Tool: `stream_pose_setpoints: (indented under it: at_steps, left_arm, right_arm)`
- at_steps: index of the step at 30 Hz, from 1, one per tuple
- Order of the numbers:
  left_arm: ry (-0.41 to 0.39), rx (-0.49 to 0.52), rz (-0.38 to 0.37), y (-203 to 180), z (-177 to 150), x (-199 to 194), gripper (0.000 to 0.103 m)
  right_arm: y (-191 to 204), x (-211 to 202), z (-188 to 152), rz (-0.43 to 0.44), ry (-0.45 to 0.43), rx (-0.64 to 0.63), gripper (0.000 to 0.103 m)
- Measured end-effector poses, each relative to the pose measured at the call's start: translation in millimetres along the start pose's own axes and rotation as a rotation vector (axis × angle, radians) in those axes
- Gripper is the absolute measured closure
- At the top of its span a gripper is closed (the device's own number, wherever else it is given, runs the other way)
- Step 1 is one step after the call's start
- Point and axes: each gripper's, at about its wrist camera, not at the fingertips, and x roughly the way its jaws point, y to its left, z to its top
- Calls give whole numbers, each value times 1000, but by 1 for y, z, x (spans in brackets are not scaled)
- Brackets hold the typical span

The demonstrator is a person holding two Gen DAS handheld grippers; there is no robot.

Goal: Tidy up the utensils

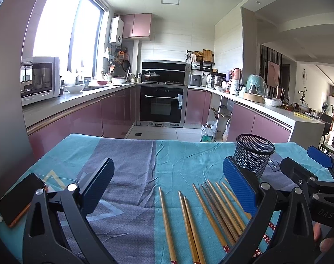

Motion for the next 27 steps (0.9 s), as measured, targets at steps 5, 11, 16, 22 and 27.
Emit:
stream_pose_setpoints:
  at_steps: [5, 11, 16, 22, 27]
  left_arm:
    - [0, 1, 0, 0, 0, 1, 6]
    - [1, 1, 0, 0, 0, 1, 6]
    - [1, 2, 2, 0, 0, 1, 6]
    - [2, 2, 1, 0, 0, 1, 6]
    - [1, 1, 0, 0, 0, 1, 6]
  right_arm:
    - [-1, 0, 0, 0, 0, 2, 6]
    - [0, 2, -1, 1, 0, 4, 6]
    - [-1, 2, -3, 3, 3, 4, 6]
    - [-1, 2, -3, 3, 4, 6, 6]
    - [-1, 2, -3, 5, 7, 7, 6]
